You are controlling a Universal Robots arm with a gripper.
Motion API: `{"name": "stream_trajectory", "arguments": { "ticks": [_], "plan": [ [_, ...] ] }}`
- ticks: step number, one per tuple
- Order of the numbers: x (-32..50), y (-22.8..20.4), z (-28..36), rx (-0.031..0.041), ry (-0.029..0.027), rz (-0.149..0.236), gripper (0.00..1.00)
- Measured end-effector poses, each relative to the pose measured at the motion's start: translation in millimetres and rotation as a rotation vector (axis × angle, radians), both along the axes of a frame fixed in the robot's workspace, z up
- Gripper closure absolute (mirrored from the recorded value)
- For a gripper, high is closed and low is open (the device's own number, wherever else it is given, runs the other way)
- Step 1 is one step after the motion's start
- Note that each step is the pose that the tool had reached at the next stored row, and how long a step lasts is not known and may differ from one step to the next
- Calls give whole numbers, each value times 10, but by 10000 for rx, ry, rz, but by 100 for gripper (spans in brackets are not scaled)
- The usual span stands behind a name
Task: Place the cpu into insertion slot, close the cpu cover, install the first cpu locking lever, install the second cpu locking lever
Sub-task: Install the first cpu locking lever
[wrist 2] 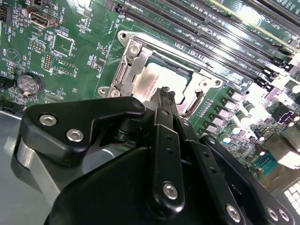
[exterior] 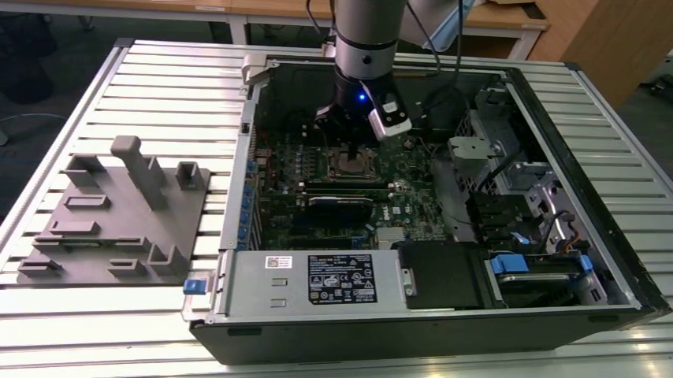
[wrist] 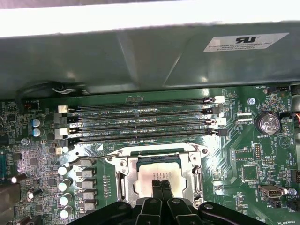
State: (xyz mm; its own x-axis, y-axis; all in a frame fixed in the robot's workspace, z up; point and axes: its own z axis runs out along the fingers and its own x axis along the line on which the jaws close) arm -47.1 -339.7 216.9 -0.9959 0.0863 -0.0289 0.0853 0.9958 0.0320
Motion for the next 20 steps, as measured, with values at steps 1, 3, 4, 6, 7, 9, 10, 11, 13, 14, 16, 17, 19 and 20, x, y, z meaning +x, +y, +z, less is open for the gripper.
{"name": "stream_trajectory", "arguments": {
  "ticks": [1, 3, 4, 6, 7, 9, 10, 11, 13, 14, 16, 17, 19, 20],
  "plan": [
    [0, 0, 0, 0, 0, 0, 89],
    [0, 0, 0, 0, 0, 0, 89],
    [0, 0, 0, 0, 0, 0, 89],
    [0, 0, 1, 0, 0, 0, 89],
    [0, 0, 4, -2, 2, 0, 89],
    [0, -1, 12, -3, 2, 0, 89],
    [0, 0, 19, -1, 1, 0, 89],
    [0, 0, 29, -1, 1, 0, 89],
    [0, 0, 53, -1, 0, 0, 89],
    [0, 0, 68, 0, 1, 0, 89],
    [0, 0, 99, 1, 0, 0, 89],
    [0, 0, 115, 0, 0, 0, 89],
    [0, 0, 150, -1, 1, 0, 89],
    [0, 0, 164, 0, 0, 0, 89]
  ]
}}
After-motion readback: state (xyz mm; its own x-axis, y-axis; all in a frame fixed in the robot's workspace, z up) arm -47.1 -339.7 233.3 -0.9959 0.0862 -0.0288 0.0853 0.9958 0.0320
